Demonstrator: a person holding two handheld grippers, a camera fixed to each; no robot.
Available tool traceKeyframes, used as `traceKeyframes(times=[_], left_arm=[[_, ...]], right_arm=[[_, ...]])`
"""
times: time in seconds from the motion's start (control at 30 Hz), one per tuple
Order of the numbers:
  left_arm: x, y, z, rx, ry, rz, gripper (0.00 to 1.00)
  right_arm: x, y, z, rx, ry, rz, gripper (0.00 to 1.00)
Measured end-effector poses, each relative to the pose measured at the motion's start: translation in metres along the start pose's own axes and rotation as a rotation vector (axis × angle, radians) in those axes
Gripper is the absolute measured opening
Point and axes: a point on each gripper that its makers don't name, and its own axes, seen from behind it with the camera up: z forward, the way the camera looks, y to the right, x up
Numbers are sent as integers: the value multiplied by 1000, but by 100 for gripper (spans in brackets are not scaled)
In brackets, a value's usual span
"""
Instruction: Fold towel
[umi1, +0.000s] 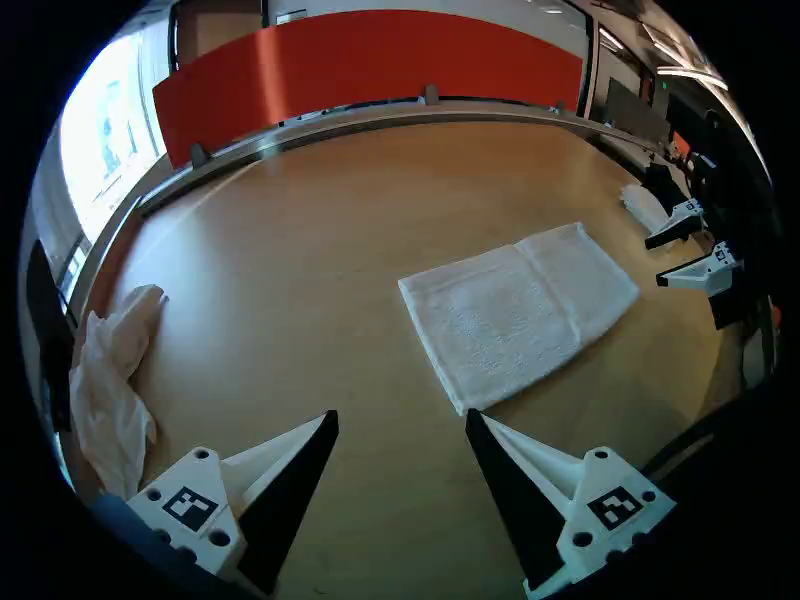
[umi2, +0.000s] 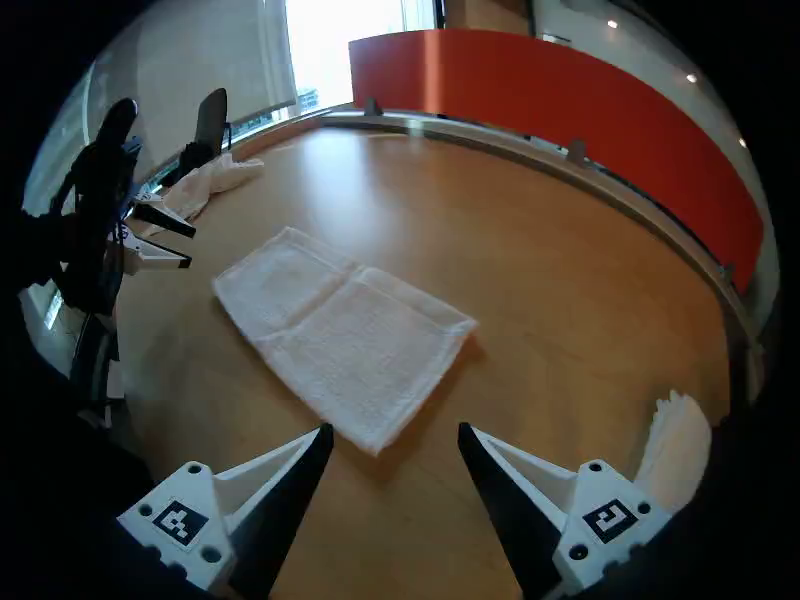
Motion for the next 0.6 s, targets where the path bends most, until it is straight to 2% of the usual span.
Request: traceKeyframes(times=[0.4,0.6], left_arm=[[-25,-16,-25,67,23,-97,95],[-39,-21,-38,95,25,-141,95]], right_arm=[[-8,-5,10,26,-43,-69,89],[-12,-5,15,37,-66,-94,76]])
